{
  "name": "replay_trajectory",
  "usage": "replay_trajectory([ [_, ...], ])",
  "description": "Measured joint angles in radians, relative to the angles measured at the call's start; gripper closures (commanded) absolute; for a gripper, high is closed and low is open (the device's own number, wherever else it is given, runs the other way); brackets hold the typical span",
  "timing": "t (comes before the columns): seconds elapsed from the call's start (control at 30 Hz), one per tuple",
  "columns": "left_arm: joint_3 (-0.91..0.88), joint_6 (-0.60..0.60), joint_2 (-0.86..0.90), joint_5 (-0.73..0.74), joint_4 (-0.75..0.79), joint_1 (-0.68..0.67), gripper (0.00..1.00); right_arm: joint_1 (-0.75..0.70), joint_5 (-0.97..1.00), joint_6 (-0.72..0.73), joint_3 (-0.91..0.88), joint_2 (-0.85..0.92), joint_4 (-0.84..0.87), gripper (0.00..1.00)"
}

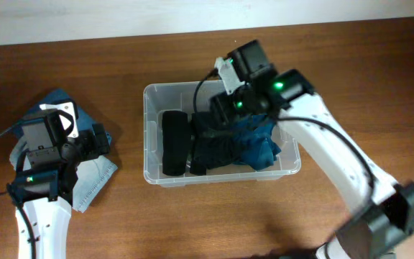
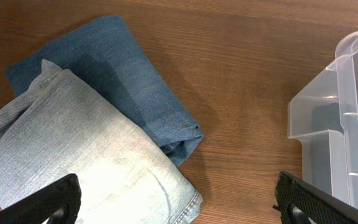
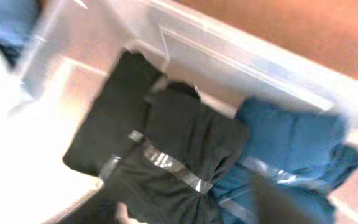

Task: Pack container
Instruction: 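Lower the black garment into the container center and release, then grasp the light blue jeans with the left gripper and lift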

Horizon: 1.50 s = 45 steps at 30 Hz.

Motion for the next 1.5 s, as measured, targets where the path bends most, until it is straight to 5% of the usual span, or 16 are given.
replay_trajectory([
  [0.47, 0.0, 0.0, 0.0, 0.0, -0.001, 0.0, 0.01, 0.087, -0.027, -0.036, -0.087, 0.38, 0.004, 0.95],
  [0.5, 0.0, 0.0, 0.0, 0.0, -0.001, 0.0, 0.01, 0.082, -0.026, -0.045, -0.069, 0.38, -0.033, 0.85],
  [0.57, 0.0, 0.0, 0.0, -0.001, -0.005, 0.0, 0.01, 0.074, -0.017, -0.055, -0.016, 0.372, -0.113, 0.01],
  [0.7, 0.003, -0.012, -0.023, -0.021, -0.095, 0.058, 0.01, 0.046, 0.052, -0.064, 0.171, 0.276, -0.222, 0.01],
  [0.9, 0.011, -0.159, -0.002, 0.023, -0.253, 0.441, 0.01, -0.064, 0.068, -0.072, 0.308, 0.007, -0.279, 0.01],
  [1.03, 0.008, -0.206, 0.112, 0.118, -0.28, 0.601, 0.01, -0.09, 0.068, -0.074, 0.301, 0.047, -0.328, 0.01],
  [1.4, -0.006, -0.085, 0.494, 0.342, -0.063, 0.637, 0.02, -0.092, 0.068, -0.073, 0.286, 0.109, -0.33, 0.02],
  [1.5, -0.007, -0.034, 0.556, 0.47, -0.021, 0.642, 0.16, -0.092, 0.068, -0.073, 0.286, 0.109, -0.33, 0.01],
])
